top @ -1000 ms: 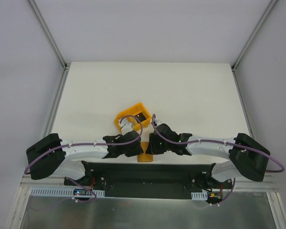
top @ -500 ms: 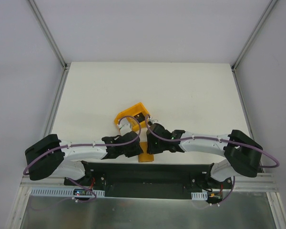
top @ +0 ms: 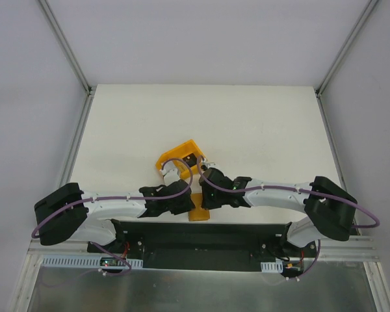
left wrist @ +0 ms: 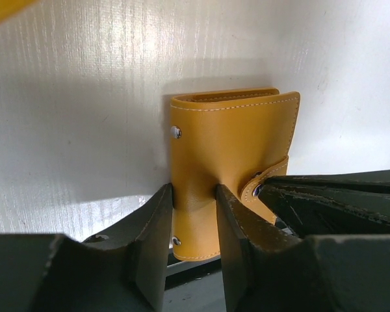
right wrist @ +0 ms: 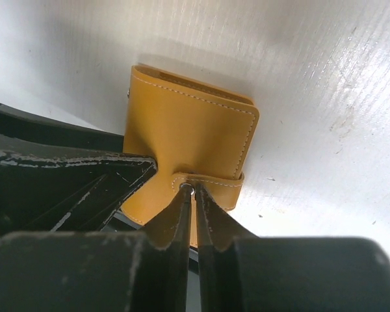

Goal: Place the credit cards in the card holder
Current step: Close the card holder at the center of the board.

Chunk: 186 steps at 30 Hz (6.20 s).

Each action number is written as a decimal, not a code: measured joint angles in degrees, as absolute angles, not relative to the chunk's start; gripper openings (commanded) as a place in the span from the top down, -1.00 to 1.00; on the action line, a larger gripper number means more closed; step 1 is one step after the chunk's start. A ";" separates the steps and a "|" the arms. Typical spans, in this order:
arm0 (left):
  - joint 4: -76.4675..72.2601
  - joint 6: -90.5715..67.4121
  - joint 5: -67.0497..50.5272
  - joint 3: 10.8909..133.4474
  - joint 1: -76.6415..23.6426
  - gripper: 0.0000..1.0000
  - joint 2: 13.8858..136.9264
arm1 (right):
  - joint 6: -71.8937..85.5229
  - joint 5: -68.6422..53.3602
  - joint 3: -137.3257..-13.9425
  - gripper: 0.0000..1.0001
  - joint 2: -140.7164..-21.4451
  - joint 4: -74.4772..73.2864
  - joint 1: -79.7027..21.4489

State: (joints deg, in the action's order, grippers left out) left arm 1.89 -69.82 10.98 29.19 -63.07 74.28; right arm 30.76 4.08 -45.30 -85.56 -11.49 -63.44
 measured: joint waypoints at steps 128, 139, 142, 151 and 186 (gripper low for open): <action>4.82 -62.13 13.98 35.53 -63.33 0.13 79.81 | 33.39 4.89 -39.55 0.85 -80.38 -8.36 -62.13; 4.82 -62.11 13.98 35.53 -63.33 0.13 79.81 | 33.43 4.67 -39.90 0.85 -80.75 -7.92 -63.11; 4.82 -62.08 13.98 35.53 -63.33 0.13 79.83 | 33.41 4.64 -40.27 0.85 -81.43 -7.94 -63.11; 4.82 -62.08 13.98 35.53 -63.33 0.14 79.83 | 32.93 5.32 -41.23 0.83 -82.21 -7.97 -63.11; 4.91 -62.43 14.04 35.46 -63.33 0.14 79.72 | 30.50 6.02 -45.95 0.99 -85.86 -11.16 -63.00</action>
